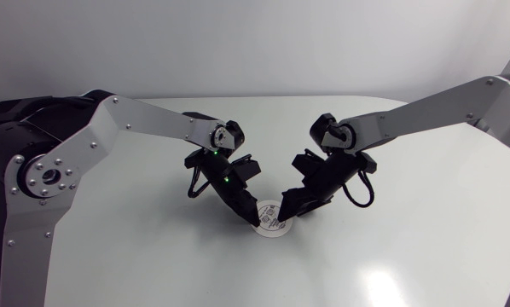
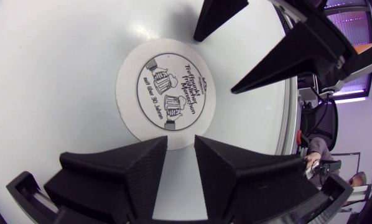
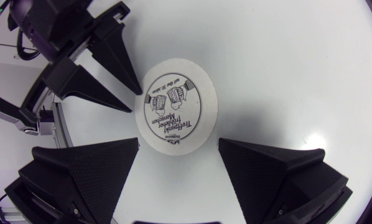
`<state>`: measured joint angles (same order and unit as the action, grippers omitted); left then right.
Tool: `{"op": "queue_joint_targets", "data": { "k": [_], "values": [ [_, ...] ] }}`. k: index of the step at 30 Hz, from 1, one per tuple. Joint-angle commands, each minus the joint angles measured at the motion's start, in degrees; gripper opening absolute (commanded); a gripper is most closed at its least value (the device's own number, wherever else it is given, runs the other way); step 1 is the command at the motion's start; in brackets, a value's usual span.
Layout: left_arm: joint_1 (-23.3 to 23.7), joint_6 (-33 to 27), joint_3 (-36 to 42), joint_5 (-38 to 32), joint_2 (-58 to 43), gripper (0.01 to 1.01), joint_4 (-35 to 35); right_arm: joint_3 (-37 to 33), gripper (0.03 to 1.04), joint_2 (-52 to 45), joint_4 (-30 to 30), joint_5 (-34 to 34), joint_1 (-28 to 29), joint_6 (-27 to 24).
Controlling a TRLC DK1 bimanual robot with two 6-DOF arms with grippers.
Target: Turn the coaster over.
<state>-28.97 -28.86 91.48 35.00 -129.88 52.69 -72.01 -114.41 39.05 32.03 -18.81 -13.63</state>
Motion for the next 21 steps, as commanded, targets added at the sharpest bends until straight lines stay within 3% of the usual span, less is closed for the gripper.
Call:
{"op": "queue_joint_targets", "data": {
  "k": [1,8,21],
  "values": [
    [-0.56,-0.14,-1.83,-0.37,-3.18,0.336,-0.48,-0.94,0.94,-5.12,0.42,0.93,-0.26,1.67],
    [-0.65,-0.14,-1.83,-0.37,-3.18,0.333,-0.57,-5.86,0.93,-10.92,3.23,5.32,0.00,1.67],
    [-0.91,-0.23,-1.75,-0.37,-3.36,0.333,-0.92,-7.09,0.87,-5.47,6.30,11.30,-2.11,0.80]
  ]
}}
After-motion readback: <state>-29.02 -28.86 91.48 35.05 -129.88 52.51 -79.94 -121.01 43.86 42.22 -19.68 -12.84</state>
